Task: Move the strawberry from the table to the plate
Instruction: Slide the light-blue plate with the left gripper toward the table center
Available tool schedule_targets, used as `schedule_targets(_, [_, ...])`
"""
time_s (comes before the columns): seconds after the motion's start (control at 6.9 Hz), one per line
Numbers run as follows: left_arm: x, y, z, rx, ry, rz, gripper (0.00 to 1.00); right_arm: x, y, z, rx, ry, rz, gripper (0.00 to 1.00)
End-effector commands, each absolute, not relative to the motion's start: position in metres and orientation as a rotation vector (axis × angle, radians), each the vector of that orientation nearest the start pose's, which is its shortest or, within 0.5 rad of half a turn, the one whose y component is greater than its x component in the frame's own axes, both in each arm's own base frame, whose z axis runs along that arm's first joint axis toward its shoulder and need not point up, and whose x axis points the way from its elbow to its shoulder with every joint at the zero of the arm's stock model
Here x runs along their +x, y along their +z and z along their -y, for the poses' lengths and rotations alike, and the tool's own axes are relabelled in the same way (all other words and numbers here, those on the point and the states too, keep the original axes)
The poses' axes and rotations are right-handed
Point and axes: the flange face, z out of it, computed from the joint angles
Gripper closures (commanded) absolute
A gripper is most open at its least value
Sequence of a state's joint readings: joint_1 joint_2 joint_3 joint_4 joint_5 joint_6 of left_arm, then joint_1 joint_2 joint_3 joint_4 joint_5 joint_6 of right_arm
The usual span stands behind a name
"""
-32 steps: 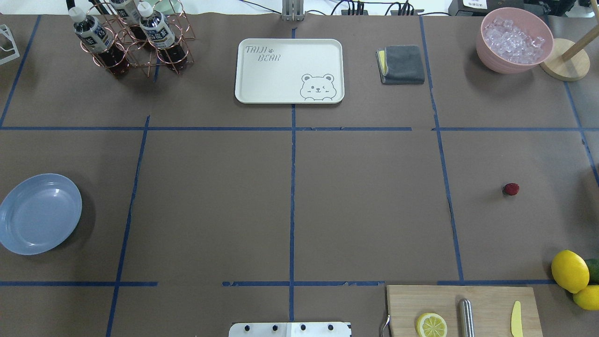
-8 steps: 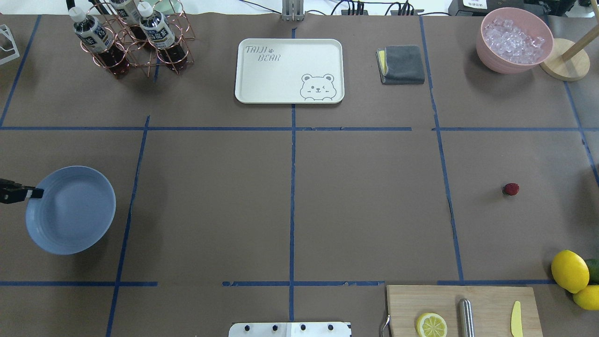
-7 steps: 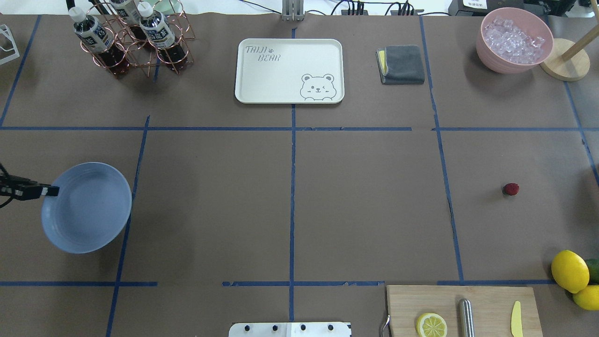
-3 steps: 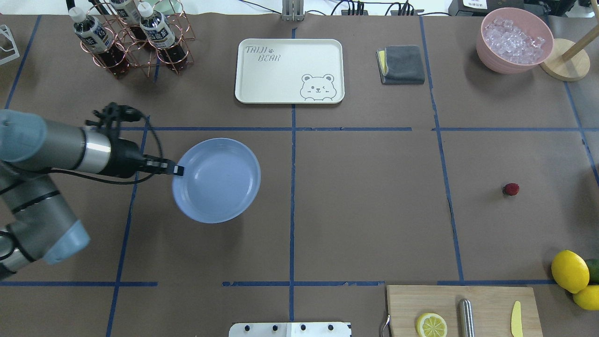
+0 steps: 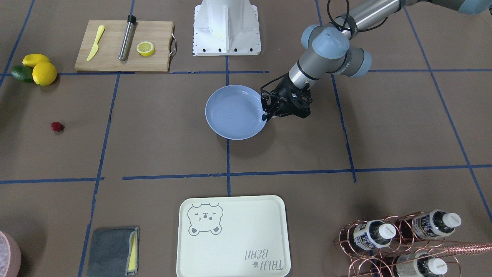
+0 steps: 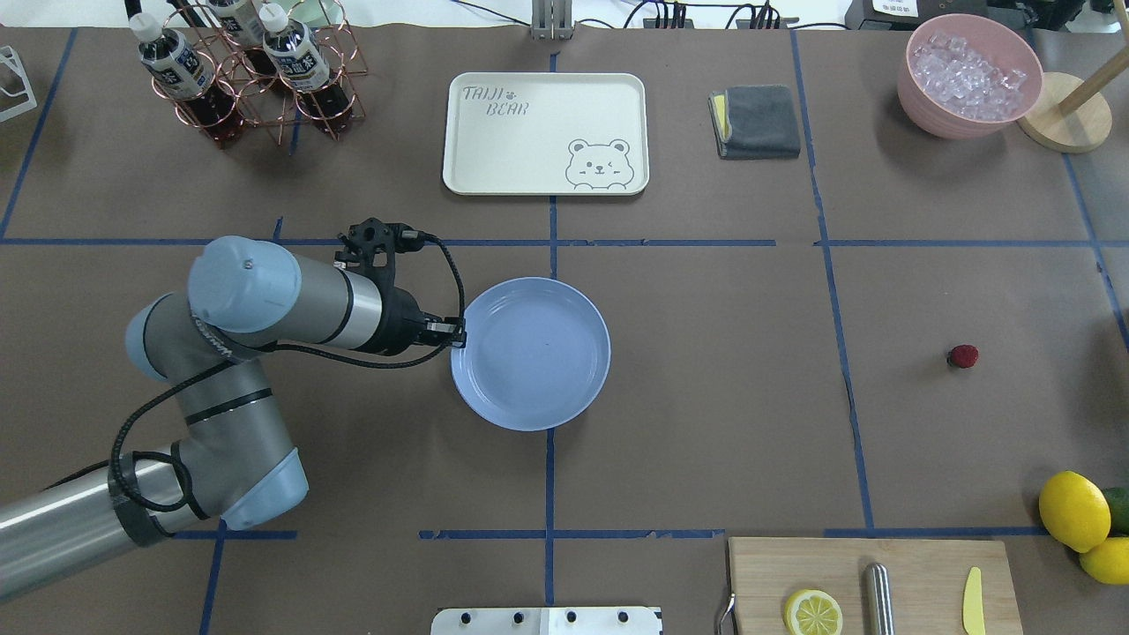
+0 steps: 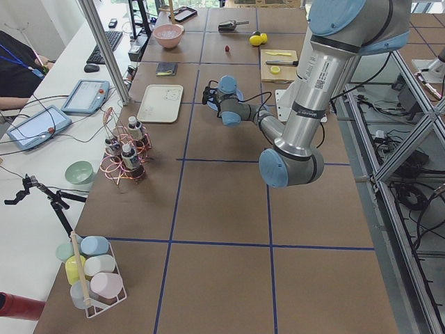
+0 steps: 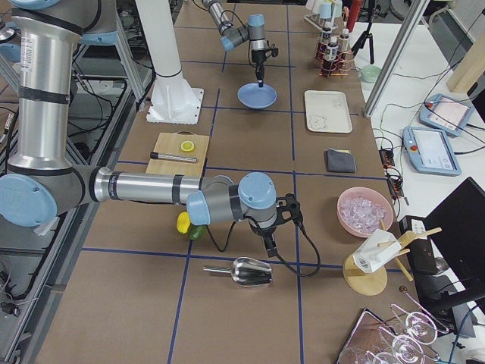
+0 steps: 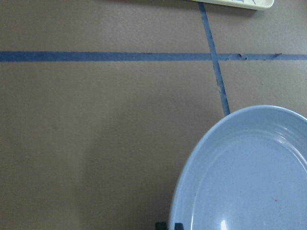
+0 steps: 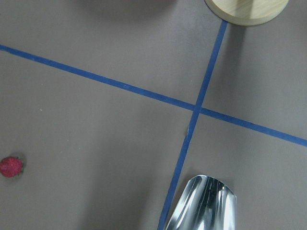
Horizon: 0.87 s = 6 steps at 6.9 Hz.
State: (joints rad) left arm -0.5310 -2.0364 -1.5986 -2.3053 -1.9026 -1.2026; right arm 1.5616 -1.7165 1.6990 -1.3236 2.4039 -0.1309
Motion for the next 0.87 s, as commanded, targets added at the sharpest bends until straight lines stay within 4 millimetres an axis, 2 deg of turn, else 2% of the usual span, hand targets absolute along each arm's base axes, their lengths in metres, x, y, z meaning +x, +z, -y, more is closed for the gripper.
schedule_targets(0.0, [0.5414, 0.2980, 0.4160, 0.266, 0.058, -1.189, 1.00, 0.0555, 0.6329, 0.4432, 0.265, -0.225, 0.816, 0.00])
schedule_targets(0.29, [0.5433, 0.3024, 0.4172, 0.265, 0.058, -1.180, 1.00, 0.0555, 0.6329, 0.4432, 0.265, -0.226, 0.816, 0.00])
schedule_targets(0.72, [0.5498, 0.2983, 0.4099, 0.258, 0.072, -1.187, 1.00, 0.0555, 0.6322, 0.4439, 0.267, -0.227, 0.816, 0.00])
